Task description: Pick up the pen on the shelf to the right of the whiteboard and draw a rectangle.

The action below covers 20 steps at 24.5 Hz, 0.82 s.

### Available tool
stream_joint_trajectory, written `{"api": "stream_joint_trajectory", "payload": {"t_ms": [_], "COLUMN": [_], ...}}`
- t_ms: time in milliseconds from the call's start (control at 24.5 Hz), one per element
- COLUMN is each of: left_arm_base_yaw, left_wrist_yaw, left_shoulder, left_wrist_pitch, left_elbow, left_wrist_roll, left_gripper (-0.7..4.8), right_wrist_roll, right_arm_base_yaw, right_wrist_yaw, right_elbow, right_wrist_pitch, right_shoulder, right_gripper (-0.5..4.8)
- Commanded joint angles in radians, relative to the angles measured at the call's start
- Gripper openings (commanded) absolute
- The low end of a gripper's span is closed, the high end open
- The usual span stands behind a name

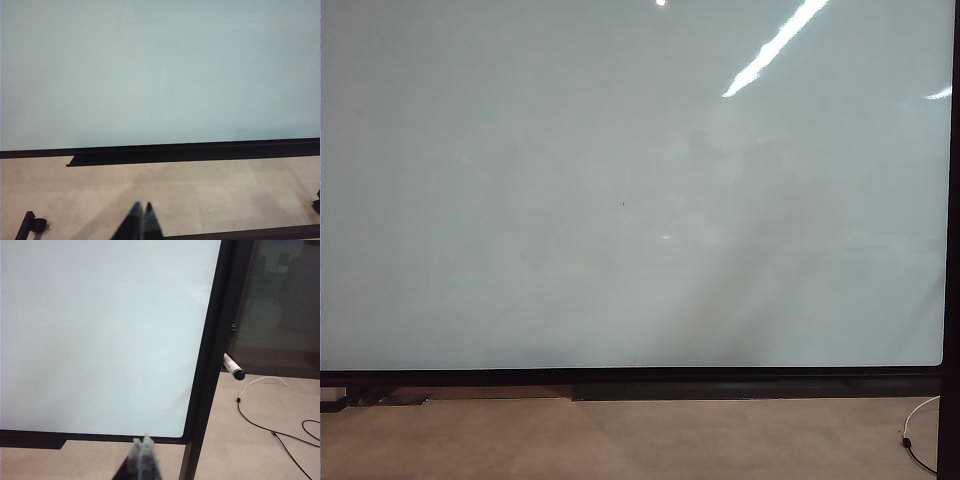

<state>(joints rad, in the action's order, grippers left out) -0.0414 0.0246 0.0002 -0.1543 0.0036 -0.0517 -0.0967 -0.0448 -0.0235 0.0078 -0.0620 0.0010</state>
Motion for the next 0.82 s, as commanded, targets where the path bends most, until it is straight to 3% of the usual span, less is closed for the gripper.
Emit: {"api": "stream_joint_trajectory", "payload": {"t_ms": [41, 367, 530, 653, 734, 816], "left_arm_base_yaw": [0.000, 0.000, 0.000, 0.000, 0.000, 0.000], "left_wrist_yaw": [0.002, 0.002, 0.002, 0.002, 0.002, 0.002], "left_shoulder": [0.000, 0.000, 0.000, 0.000, 0.000, 0.000], "left_wrist_pitch": [0.006, 0.006, 0.006, 0.006, 0.006, 0.006], "left_elbow": [0.004, 0.004, 0.004, 0.004, 0.004, 0.004], "left_wrist_roll": [0.000, 0.000, 0.000, 0.000, 0.000, 0.000], "left_gripper": [-0.05, -0.05, -0.05, -0.05, -0.05, -0.05], "right_wrist_roll": [0.003, 0.021, 0.194, 0.265, 0.231, 0.176], "right_arm_base_yaw": [-0.001, -0.001, -0.002, -0.002, 0.000, 0.000], "right_wrist_yaw": [0.000, 0.008, 0.258, 0.246, 0.186, 0.189], "right_elbow": [-0.006, -0.006, -0.003, 0.063, 0.222, 0.293], "right_wrist_pitch": [-0.010, -0.012, -0.150, -0.123, -0.010, -0.035], "right_shoulder": [0.000, 0.000, 0.000, 0.013, 0.113, 0.212], "right_gripper": [-0.09, -0.09, -0.09, -0.09, -0.09, -0.09]}}
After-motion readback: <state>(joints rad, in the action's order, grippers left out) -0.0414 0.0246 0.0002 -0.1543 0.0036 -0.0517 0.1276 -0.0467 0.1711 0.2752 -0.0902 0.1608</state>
